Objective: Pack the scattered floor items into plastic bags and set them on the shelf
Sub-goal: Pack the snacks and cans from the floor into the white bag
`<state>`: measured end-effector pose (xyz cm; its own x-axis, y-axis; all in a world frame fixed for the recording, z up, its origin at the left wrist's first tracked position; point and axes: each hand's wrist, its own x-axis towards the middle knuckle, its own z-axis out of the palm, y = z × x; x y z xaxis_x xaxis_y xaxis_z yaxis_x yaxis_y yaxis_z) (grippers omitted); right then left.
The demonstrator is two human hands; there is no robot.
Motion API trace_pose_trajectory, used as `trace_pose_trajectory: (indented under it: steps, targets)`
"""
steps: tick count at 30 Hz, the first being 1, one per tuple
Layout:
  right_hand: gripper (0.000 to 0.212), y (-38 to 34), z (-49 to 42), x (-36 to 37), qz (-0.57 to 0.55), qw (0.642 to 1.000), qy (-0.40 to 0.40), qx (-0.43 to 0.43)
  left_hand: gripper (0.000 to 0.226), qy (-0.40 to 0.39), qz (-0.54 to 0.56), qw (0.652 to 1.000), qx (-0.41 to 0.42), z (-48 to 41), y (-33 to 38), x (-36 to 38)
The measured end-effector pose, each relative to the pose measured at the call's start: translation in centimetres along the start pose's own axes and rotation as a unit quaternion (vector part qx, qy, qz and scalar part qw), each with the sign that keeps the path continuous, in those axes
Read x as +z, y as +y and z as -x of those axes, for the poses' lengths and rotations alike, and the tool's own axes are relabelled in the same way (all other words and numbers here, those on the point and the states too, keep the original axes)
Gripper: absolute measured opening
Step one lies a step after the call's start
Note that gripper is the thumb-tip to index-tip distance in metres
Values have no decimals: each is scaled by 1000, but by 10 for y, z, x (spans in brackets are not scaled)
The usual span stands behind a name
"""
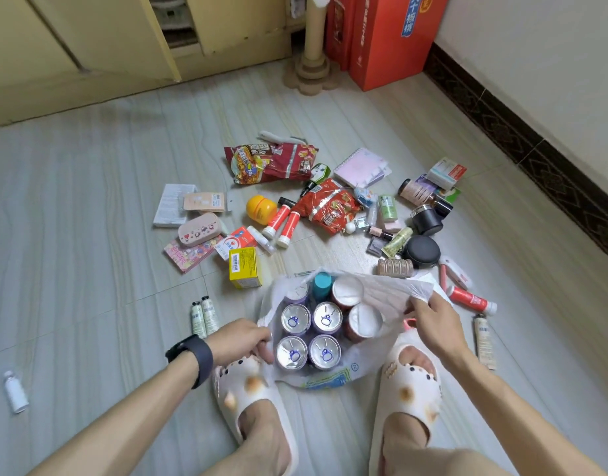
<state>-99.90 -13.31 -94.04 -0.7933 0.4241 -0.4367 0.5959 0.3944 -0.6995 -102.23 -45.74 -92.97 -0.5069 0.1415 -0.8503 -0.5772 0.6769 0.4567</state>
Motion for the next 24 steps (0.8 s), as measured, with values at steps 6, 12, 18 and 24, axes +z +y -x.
trace_pose_trajectory:
  steps: [6, 12, 18, 24]
  targets:
    - [33, -34, 35, -25, -89, 995, -42, 12, 22, 106, 203, 971, 75, 57, 31, -15]
    - [18, -97, 38, -58, -200, 976, -67, -50, 16, 191, 314, 921, 127, 93, 88, -39]
    - [20, -75, 41, -64, 93, 993, 20, -62, 27, 234, -2, 968, 86, 89, 80, -23]
    - [63, -75, 57, -56, 319, 877, 183, -310, 65, 411, -482, 750, 188, 90, 90, -2]
